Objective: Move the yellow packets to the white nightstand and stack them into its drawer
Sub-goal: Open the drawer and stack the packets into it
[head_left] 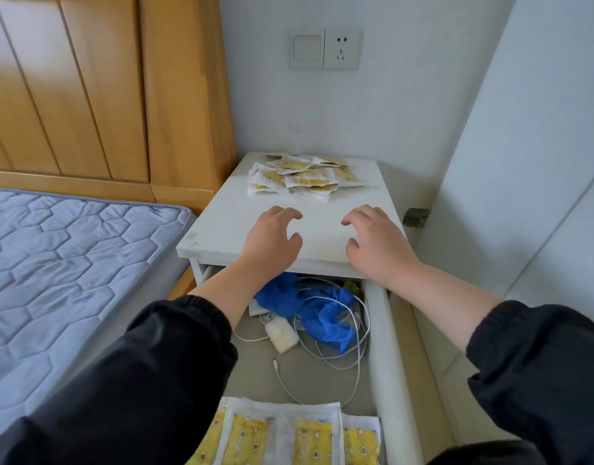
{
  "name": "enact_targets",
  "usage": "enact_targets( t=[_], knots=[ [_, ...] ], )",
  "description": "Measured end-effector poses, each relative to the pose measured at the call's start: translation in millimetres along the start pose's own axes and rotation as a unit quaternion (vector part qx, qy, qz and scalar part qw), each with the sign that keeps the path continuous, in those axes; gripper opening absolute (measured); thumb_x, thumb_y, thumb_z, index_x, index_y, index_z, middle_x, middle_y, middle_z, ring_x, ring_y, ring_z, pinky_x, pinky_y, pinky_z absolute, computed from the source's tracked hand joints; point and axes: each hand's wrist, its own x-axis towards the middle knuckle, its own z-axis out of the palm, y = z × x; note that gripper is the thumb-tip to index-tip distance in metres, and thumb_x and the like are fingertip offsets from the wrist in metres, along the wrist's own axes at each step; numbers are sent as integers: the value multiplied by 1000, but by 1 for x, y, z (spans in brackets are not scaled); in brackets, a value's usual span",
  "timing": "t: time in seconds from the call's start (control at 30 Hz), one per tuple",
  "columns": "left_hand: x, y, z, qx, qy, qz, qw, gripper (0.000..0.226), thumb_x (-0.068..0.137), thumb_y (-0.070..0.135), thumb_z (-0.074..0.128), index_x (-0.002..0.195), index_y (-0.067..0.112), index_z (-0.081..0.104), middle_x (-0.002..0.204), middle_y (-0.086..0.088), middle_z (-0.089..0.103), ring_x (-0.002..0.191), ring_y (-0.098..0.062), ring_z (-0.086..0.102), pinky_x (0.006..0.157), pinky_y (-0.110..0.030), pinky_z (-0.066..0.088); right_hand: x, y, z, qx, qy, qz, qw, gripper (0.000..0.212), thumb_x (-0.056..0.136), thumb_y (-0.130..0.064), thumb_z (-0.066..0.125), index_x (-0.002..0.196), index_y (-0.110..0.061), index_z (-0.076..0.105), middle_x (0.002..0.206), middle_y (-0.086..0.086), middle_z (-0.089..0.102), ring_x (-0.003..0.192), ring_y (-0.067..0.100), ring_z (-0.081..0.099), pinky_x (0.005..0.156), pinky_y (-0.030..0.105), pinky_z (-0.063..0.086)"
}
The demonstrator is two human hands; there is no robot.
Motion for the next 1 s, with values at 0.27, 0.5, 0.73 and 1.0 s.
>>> enact_targets(
  t=[0.27,0.5,0.73,1.0],
  knots=[
    [52,-42,16,-91,-48,-140,985,73,94,26,57,152,20,14,159,-4,12,145,-23,15,116,-39,21,51,24,31,24,7,87,996,64,88,-31,59,143,-13,32,152,6,23,140,24,19,114,39,25],
    [96,-76,25,-69,17,-127,989,79,92,24,59,153,25,9,161,-3,2,148,-22,4,117,-40,16,109,48,75,-2,35,168,985,84,83,-55,58,149,-27,13,159,6,4,146,25,3,114,58,9],
    [151,-107,36,-33,59,-130,989,70,94,44,51,152,33,13,161,-4,3,148,-24,4,118,-47,16,168,89,92,1,20,187,982,72,86,-65,45,148,-41,16,160,3,-2,147,24,-5,113,60,1],
    [166,-104,39,97,-71,-105,987,58,93,59,39,147,45,23,162,4,2,148,-21,6,117,-41,14,190,98,103,-45,-126,121,984,66,83,-74,37,143,-55,15,160,-7,3,146,21,1,113,56,13]
  ],
)
